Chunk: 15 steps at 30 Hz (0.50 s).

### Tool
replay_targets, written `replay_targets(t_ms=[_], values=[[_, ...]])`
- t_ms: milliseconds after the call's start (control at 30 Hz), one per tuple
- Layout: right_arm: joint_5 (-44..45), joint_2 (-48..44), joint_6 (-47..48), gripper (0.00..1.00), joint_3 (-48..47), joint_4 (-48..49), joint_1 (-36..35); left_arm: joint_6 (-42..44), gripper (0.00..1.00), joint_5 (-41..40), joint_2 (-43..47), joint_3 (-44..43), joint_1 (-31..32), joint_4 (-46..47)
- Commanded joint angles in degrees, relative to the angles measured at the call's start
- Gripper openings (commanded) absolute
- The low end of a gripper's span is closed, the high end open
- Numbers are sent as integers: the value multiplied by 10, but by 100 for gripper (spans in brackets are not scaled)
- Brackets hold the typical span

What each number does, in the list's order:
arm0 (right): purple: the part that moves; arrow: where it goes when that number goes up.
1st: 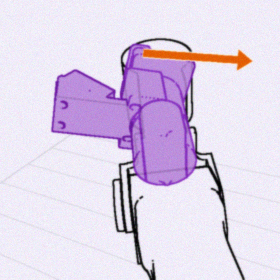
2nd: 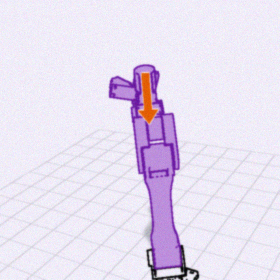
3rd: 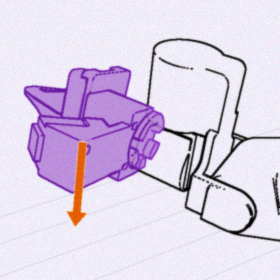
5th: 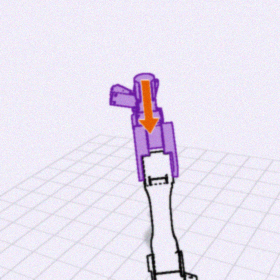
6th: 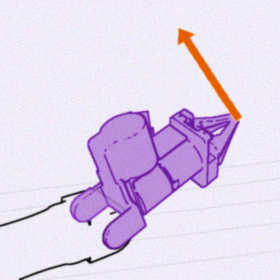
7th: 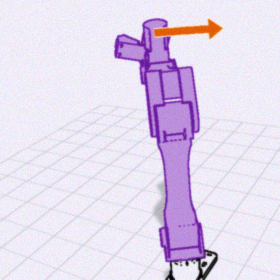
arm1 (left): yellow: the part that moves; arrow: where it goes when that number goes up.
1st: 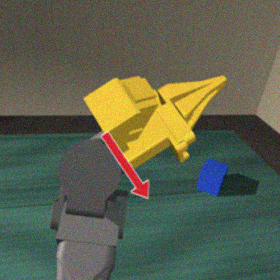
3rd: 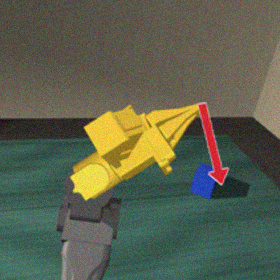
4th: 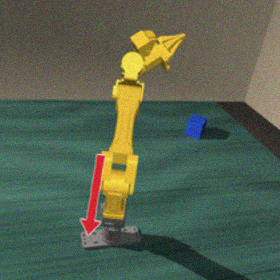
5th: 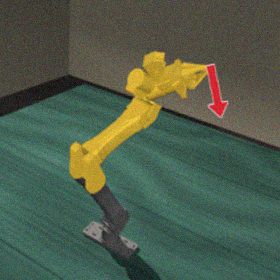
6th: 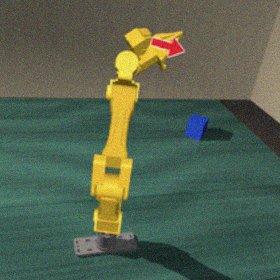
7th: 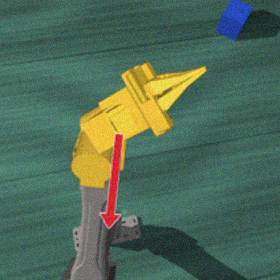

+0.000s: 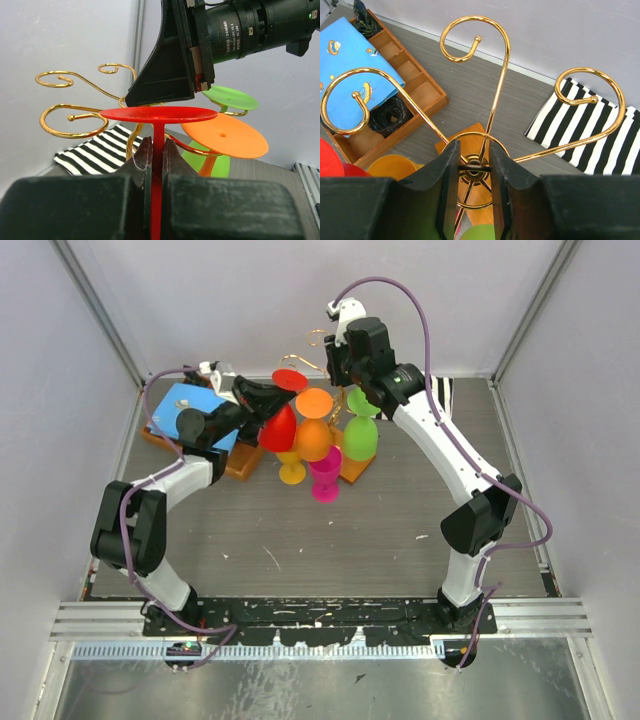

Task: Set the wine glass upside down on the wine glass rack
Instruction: Turn the wine glass upside down at the wine rack.

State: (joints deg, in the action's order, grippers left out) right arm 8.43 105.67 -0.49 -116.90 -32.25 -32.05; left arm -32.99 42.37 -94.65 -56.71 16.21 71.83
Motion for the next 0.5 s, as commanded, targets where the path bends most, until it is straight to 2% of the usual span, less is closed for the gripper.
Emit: replay_targets(t_ms=[0,200,467], values=[[-10,-2,12,7,-8,-11,-2,22,0,11,-19,-24,-3,57],[-9,-2,12,6,-3,-11,-2,17,0,0,-39,-25,-4,100],[-7,2,13,6,-2,-10,-2,31,0,-6,-54,-39,-7,101]])
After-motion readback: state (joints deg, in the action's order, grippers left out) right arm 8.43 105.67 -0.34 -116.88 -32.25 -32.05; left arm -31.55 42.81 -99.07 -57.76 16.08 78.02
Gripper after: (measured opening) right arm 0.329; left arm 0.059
